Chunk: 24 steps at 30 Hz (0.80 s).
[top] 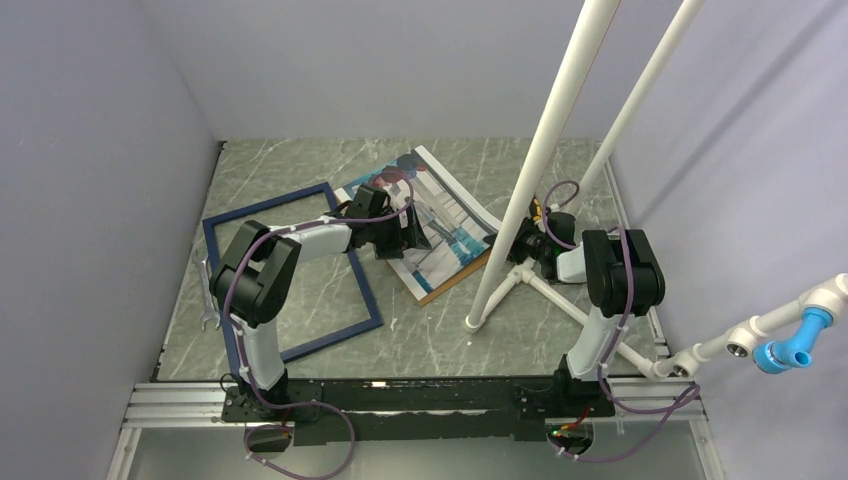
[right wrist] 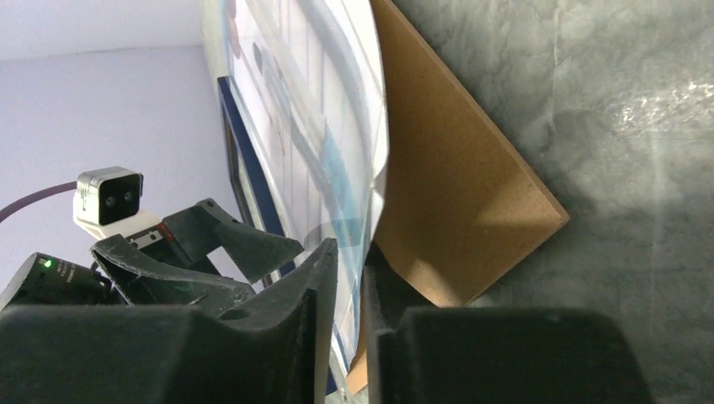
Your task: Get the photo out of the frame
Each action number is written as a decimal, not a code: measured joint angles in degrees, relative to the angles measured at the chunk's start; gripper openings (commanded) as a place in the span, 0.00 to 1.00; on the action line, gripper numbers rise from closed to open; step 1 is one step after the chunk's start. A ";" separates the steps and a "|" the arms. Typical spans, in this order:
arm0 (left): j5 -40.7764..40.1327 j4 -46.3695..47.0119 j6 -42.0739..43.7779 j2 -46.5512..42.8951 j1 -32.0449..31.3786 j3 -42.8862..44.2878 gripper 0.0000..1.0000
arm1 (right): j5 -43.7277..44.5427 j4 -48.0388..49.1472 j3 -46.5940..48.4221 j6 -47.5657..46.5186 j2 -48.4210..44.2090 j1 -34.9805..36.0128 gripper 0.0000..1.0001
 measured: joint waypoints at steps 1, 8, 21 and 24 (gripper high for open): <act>0.02 0.02 0.02 0.00 0.00 0.00 0.94 | 0.00 0.35 0.00 0.02 0.20 -0.02 0.13; 0.17 -0.61 1.40 -0.61 0.02 -0.11 0.93 | -0.04 0.57 0.00 -0.66 0.22 -0.02 0.00; -0.50 -9.09 4.85 -10.38 -0.07 0.44 0.94 | -2.40 -9.33 1.92 -4.15 -3.93 -1.95 0.00; -0.48 -9.70 5.77 -12.96 -0.28 1.38 0.93 | -2.58 -16.70 4.46 -6.62 -5.86 -2.38 0.00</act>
